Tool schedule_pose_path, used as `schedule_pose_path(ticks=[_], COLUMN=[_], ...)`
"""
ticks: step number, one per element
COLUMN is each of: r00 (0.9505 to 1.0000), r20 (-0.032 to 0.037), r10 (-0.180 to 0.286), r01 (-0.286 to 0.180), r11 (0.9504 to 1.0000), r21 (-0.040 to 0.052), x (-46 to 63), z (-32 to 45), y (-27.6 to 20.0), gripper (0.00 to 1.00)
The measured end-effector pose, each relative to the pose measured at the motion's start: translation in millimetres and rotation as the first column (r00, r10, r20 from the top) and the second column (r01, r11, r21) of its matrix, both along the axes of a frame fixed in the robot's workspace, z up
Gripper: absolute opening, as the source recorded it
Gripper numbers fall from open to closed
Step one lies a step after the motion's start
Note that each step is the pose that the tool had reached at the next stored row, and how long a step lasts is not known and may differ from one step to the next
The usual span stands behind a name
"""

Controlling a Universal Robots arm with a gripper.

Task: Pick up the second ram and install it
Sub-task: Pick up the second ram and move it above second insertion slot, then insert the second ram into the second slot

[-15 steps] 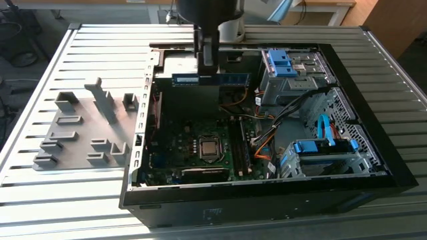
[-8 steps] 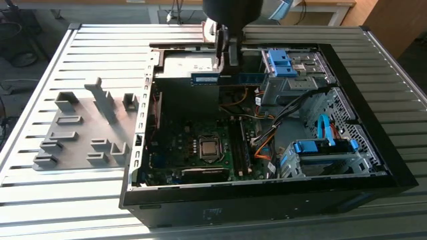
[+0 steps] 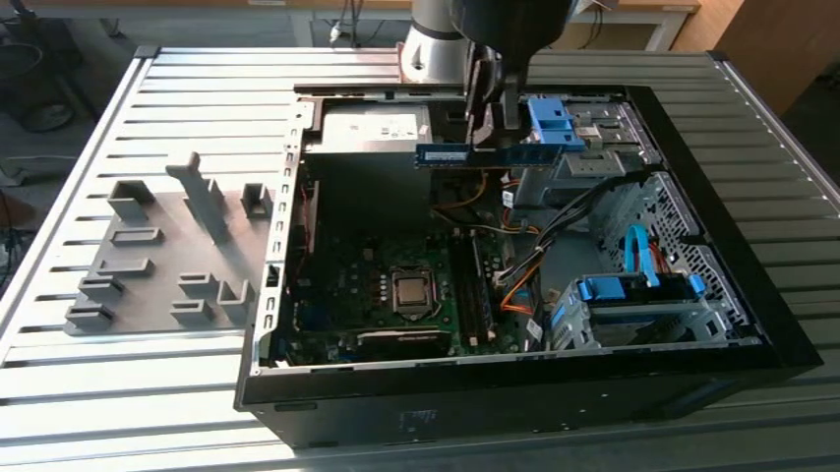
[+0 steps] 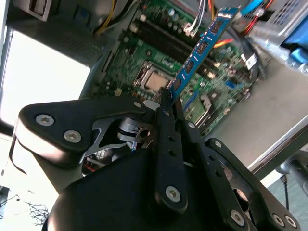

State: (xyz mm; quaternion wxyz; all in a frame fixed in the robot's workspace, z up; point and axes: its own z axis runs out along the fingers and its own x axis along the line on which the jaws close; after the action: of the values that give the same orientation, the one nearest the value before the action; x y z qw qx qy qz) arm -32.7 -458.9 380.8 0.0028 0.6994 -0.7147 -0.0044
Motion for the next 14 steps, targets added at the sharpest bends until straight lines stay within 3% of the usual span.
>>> schedule_pose_path(ticks=[14], r00=[1.0000], r20=[0.0000], r10=[0.000], r01=[0.000], r11=[1.0000], r21=[0.0000], x=[1.8], z=[0.0], y=[0.1], gripper=[0.14])
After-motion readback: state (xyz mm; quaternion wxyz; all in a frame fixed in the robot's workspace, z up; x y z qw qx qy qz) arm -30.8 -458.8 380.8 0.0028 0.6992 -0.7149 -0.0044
